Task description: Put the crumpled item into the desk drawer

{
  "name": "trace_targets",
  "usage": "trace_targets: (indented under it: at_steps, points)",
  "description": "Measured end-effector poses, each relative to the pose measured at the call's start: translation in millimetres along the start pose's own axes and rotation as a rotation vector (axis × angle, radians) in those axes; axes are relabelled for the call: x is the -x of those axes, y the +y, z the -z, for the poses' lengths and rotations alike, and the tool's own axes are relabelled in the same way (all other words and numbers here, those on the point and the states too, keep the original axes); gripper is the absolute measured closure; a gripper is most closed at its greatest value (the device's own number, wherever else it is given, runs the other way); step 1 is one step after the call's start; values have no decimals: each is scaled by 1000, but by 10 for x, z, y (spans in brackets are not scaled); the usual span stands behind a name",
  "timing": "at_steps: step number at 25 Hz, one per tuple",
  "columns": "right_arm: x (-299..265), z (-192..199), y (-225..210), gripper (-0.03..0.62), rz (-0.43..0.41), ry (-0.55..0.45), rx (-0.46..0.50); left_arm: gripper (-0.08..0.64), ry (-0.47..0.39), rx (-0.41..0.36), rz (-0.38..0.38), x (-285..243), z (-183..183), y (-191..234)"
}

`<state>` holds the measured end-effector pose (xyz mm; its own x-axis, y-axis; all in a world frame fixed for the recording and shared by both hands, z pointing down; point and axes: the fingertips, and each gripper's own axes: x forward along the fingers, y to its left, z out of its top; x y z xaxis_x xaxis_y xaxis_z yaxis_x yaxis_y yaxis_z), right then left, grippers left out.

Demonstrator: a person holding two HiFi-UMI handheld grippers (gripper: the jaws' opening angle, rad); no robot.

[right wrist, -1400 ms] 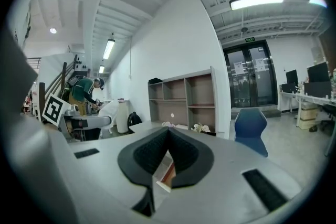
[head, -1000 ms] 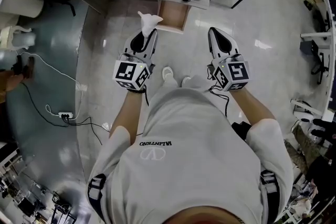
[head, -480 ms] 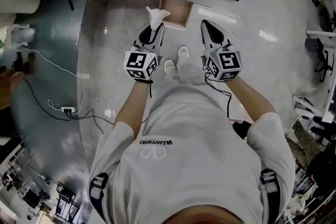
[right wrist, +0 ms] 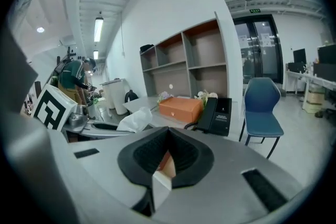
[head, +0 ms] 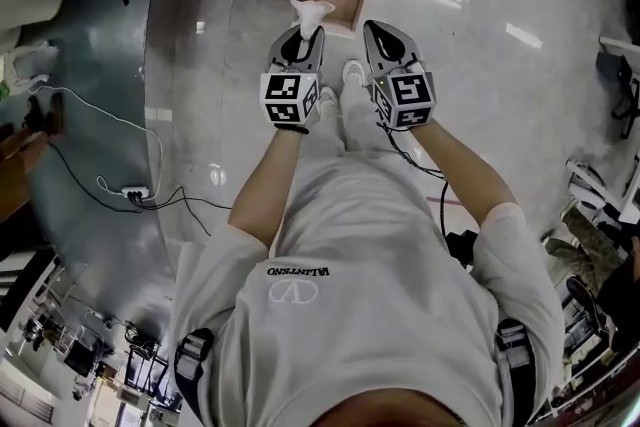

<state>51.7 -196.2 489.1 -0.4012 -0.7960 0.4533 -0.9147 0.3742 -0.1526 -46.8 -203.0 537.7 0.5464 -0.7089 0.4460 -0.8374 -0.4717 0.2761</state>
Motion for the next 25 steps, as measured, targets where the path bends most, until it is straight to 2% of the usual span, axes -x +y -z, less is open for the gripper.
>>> trace_targets:
  at_steps: [5, 13, 20, 25]
  points:
    - [-324, 392, -104, 592, -33, 55, -85, 465, 71, 18, -21, -294, 387, 40]
    - [-837, 843, -201, 593, -26, 118, -95, 465, 111, 61, -39, -699, 787, 272]
    - [-1166, 1137, -198, 592, -78, 161, -95, 465, 137, 84, -57, -1019, 1030, 425]
    - [-1362, 1407, -299, 592, -57, 194, -129, 465, 157, 102, -61, -1176, 1250, 509]
